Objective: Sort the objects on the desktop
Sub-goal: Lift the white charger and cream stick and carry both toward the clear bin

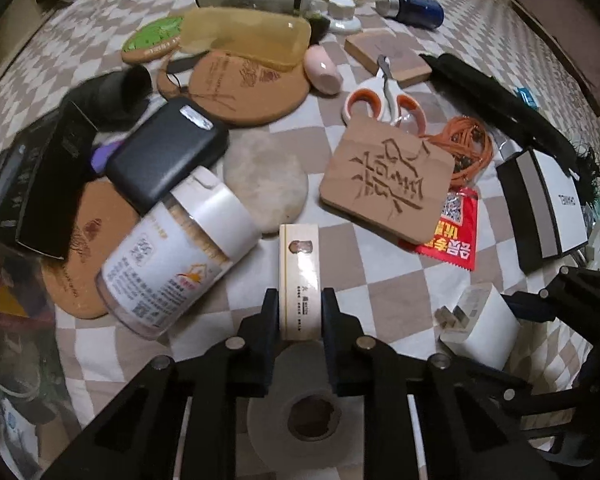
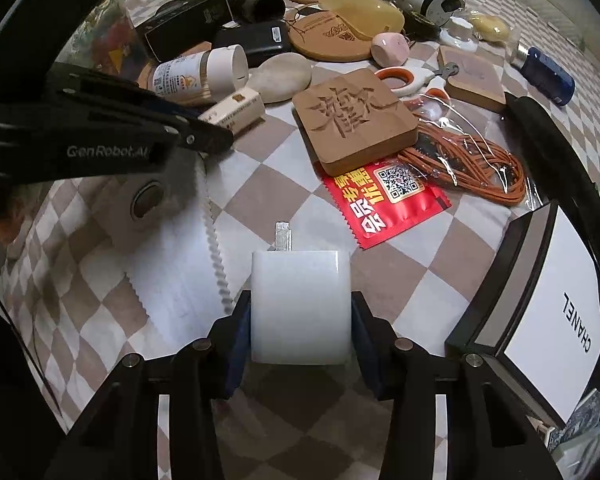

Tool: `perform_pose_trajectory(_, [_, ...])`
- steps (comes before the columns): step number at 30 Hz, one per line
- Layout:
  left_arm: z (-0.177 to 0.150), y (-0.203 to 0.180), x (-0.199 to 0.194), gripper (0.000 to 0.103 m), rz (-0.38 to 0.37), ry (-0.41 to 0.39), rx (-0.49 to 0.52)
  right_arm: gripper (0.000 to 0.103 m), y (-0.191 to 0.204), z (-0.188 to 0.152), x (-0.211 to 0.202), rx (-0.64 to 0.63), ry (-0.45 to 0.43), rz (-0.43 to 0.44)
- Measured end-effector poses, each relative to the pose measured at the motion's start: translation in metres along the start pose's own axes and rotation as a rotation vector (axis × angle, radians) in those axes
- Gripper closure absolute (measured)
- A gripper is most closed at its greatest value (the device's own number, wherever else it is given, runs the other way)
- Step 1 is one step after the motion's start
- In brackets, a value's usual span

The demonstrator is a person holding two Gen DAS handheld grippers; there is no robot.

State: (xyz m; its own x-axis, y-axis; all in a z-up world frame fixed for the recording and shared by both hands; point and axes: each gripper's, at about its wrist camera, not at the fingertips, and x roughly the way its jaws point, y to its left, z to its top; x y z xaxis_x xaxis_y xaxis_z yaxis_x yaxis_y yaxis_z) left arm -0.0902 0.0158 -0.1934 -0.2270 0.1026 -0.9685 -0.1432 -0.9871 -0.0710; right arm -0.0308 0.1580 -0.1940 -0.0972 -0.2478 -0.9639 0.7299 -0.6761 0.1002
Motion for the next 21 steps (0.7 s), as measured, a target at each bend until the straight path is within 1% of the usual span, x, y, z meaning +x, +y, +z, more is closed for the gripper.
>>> perform_pose_trajectory(2, [0.001,-0.001,-0.007,0.083,0.003,-0.02,0.003,0.056,-0.002,-0.001,-0.003,0.021,-0.003,0.009])
perform_pose_trajectory(5, [0.002,-0.004,-0.019,0.083,0.011,-0.06,0.001,0.056,-0.01,-0.001,-0.011,0.086,-0.014,0.035])
perform_pose_trajectory(9, [0.002,-0.011,-0.04,0.083,0.02,-0.131,0.017,0.056,-0.013,0.002,-0.027,0.104,-0.049,0.009])
perform_pose_trajectory(11, [-0.005,-0.015,-0.054,0.083,0.027,-0.165,0.028,0.056,-0.014,0.009,-0.04,0.116,-0.066,0.0])
perform_pose_trajectory(13, [-0.008,-0.017,-0.063,0.083,0.03,-0.193,0.034,0.056,-0.015,0.009,-0.051,0.125,-0.084,-0.008])
perform_pose_trajectory(19, [-0.017,-0.019,-0.093,0.083,0.057,-0.27,0.046,0.056,-0.012,0.027,-0.075,0.161,-0.147,-0.032])
perform_pose_trajectory(21, [-0.022,-0.019,-0.106,0.083,0.064,-0.3,0.048,0.056,-0.012,0.028,-0.083,0.172,-0.168,-0.04])
